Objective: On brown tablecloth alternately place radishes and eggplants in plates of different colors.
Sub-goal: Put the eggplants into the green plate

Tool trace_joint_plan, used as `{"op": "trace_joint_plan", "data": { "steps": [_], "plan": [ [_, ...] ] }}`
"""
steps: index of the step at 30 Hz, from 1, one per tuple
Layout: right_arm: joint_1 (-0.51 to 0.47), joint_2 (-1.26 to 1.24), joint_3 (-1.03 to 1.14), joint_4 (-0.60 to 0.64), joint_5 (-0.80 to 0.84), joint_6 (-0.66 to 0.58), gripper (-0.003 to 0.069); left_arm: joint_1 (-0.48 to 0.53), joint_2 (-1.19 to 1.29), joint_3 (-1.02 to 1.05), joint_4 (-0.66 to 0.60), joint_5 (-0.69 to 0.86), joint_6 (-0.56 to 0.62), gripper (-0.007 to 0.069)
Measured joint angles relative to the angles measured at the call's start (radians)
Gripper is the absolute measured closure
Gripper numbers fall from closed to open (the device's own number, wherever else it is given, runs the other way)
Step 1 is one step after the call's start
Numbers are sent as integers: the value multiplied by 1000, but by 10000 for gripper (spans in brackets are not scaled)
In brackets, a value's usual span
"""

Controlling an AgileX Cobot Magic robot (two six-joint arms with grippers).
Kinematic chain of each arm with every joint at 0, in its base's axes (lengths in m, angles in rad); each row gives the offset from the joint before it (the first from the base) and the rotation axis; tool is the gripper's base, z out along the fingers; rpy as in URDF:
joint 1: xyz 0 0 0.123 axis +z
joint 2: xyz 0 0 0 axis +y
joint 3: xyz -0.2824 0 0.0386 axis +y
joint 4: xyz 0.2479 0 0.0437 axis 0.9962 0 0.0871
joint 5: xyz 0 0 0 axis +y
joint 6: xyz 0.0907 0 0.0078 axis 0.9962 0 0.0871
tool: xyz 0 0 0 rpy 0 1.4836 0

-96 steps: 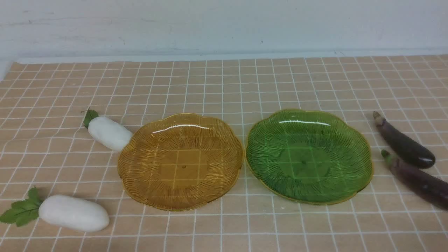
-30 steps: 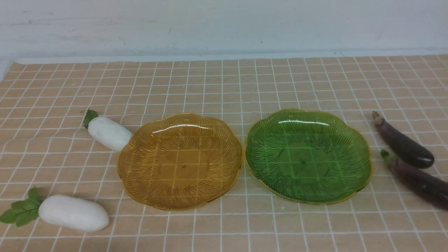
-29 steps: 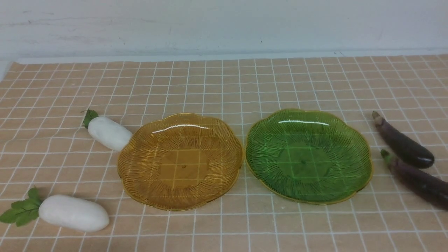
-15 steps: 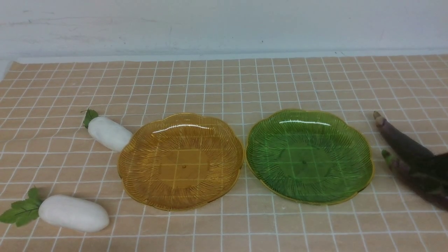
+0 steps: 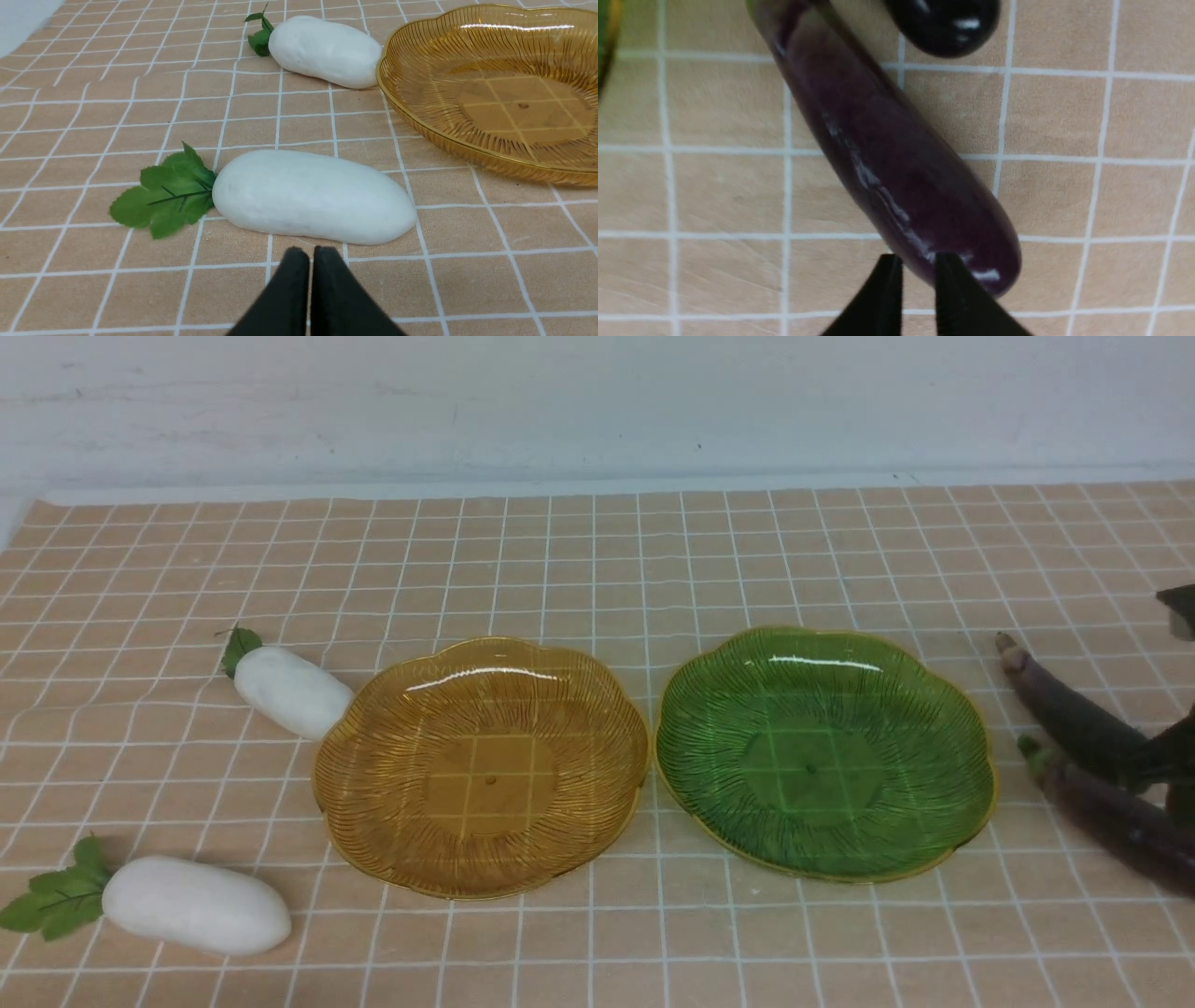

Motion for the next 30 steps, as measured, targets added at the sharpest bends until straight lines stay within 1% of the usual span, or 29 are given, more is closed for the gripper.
{"op": "trace_joint_plan", "data": {
  "steps": [1,2,3,4,5,7,8,9,11,12,16,17,18,19,20,21,22,23,25,26,28,29,30],
  "plan": [
    [0,2,0,-1,-3,-2,445,0,0,0,0,0,0,627],
    [1,16,0,-10,-37,-27,364,0,0,0,0,0,0,627],
    [1,28,0,-13,-61,-45,304,0,0,0,0,0,0,627],
    [1,34,0,-14,-78,-54,274,0,0,0,0,0,0,627],
    [1,48,0,-15,-96,-73,210,0,0,0,0,0,0,627],
    [1,72,0,-15,-110,-89,130,0,0,0,0,0,0,627],
    [1,86,0,-15,-115,-95,97,0,0,0,0,0,0,627],
    [1,89,-1,-15,-116,-97,92,0,0,0,0,0,0,627],
    [1,117,-1,-19,-118,-110,52,0,0,0,0,0,0,627],
    [1,127,-2,-21,-118,-116,44,0,0,0,0,0,0,627],
    [1,182,-2,-34,-118,-141,30,0,0,0,0,0,0,627],
    [1,196,-2,-35,-110,-145,39,0,0,0,0,0,0,627],
    [1,203,-2,-35,-100,-145,65,0,0,0,0,0,0,627],
    [1,204,-2,-35,-98,-146,71,0,0,0,0,0,0,627],
    [1,206,-10,-30,-65,-145,156,0,0,0,0,0,0,627],
    [1,206,-14,-29,-59,-145,169,0,0,0,0,0,0,627],
    [1,203,-49,-20,13,-145,271,0,0,0,0,0,0,627],
    [1,201,-49,-19,22,-145,270,0,0,0,0,0,0,627],
    [1,171,-108,2,142,-137,261,0,0,0,0,0,0,627],
    [1,168,-118,5,148,-136,261,0,0,0,0,0,0,627],
    [1,109,-202,95,181,-123,261,0,0,0,0,0,0,627],
    [1,105,-202,106,183,-123,261,0,0,0,0,0,0,627],
    [2,90,-229,158,185,-123,261,0,0,0,0,0,0,627]
  ]
}}
